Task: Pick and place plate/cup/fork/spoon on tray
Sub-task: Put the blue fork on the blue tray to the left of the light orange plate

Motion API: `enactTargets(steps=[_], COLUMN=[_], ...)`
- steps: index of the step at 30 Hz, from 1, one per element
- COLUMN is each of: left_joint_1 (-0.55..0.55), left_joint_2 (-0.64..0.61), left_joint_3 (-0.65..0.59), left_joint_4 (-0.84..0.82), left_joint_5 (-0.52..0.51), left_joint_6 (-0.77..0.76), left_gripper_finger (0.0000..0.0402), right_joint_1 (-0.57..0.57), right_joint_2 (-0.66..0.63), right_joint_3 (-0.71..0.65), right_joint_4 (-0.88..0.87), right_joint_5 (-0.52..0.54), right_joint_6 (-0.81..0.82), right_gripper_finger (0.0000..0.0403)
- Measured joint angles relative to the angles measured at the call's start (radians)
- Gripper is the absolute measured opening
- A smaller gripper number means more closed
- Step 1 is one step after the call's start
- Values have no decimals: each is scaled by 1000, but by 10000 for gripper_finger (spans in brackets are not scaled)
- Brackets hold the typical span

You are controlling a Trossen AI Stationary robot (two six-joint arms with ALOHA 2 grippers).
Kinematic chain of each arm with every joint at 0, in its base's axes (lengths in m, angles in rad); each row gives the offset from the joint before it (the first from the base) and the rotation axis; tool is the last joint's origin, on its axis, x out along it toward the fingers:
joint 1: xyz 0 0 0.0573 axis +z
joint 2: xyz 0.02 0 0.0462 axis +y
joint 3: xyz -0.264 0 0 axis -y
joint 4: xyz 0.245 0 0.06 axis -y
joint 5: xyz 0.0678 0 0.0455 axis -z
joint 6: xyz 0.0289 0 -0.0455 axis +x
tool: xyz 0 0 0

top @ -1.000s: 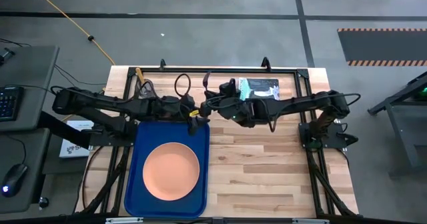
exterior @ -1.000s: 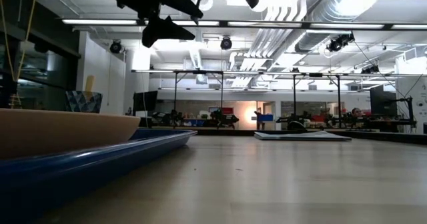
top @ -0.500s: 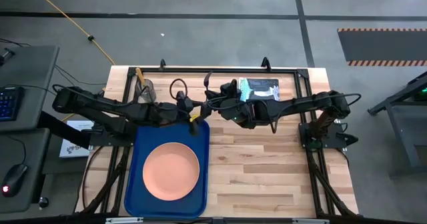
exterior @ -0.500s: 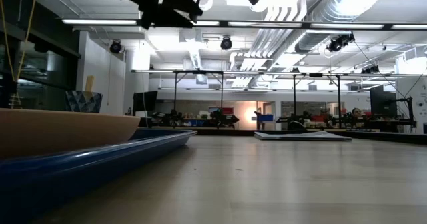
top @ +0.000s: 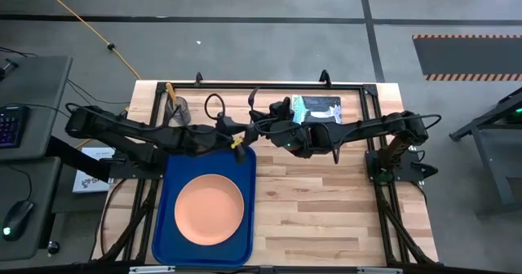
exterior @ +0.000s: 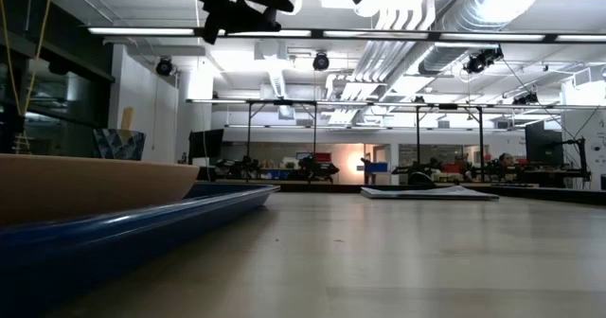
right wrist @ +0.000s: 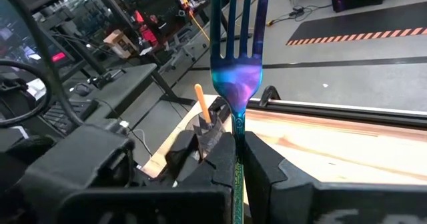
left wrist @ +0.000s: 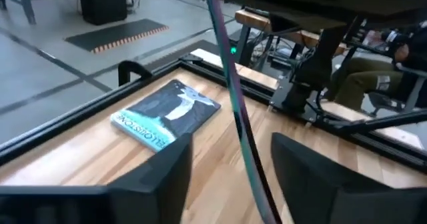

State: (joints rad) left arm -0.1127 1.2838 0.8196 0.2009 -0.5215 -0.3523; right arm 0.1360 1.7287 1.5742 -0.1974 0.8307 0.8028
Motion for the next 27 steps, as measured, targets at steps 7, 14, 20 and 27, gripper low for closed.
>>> enactTargets(steps=[7,14,20,27], left_joint_1=[-1,2,8,29], left_joint_2=[3,3,3,-27], left_joint_3=[0,-1,0,0], left_joint_4=[-3,-36,-60,-129], left_joint_5=[-5,-12,-16,-19], left_joint_6=[-46,-36,-44,-46], left_gripper_finger=[29,4,2,1], right_joint_1=[0,1,-3,-10], right_joint_2=[0,-1,-2,-73], right_joint_3=[0,0,0,0], right_joint_4=[0,-14,-42,-157], right_joint_5=[0,-19,-58,-65], right_joint_6=[-1,-3,8,-28], right_gripper_finger=[0,7,57,170])
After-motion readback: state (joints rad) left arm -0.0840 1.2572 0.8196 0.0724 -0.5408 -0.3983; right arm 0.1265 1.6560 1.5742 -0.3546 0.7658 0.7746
